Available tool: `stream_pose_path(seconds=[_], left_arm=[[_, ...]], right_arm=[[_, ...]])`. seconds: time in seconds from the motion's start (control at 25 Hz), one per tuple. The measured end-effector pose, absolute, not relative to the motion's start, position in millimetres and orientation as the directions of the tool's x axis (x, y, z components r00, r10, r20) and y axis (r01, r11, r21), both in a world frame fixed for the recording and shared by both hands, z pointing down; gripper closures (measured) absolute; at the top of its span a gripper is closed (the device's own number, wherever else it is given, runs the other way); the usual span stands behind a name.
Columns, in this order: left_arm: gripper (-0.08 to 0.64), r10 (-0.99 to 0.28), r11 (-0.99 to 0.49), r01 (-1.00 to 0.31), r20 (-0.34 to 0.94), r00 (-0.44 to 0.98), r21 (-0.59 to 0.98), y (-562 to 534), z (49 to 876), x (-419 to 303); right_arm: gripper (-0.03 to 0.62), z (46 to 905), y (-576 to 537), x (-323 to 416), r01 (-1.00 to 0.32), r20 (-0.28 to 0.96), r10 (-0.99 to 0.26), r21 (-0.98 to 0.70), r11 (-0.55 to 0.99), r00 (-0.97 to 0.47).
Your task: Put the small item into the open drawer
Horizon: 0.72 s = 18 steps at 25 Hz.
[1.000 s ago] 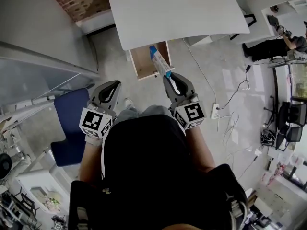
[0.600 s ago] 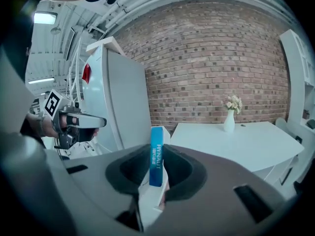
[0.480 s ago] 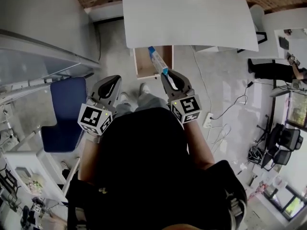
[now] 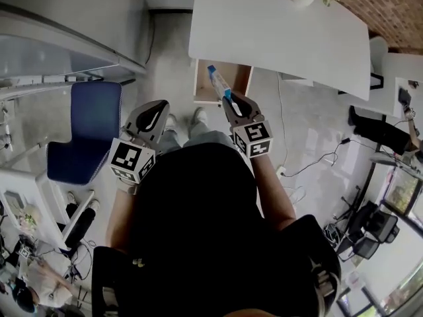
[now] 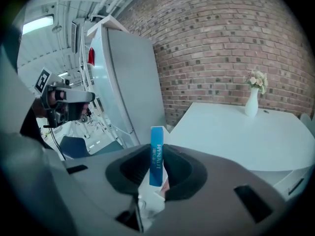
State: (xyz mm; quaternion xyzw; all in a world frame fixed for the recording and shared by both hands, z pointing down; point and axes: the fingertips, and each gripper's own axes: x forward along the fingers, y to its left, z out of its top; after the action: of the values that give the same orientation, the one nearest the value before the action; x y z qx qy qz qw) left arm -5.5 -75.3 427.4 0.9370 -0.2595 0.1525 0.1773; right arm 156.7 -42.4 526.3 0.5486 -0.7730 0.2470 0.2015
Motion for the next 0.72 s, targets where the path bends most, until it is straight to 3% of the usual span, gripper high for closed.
stream_pose_path(seconds=[0.72], left_arm=[[0.552,-0.535,-0.641,-0.726,0.533,0.656,0.249,-56.3,454.0,-39.9]], right_arm=[[0.503,678.1,-59.3,146.2,-0.892,0.773,-0.499,-0.186,0.412,-0.392]])
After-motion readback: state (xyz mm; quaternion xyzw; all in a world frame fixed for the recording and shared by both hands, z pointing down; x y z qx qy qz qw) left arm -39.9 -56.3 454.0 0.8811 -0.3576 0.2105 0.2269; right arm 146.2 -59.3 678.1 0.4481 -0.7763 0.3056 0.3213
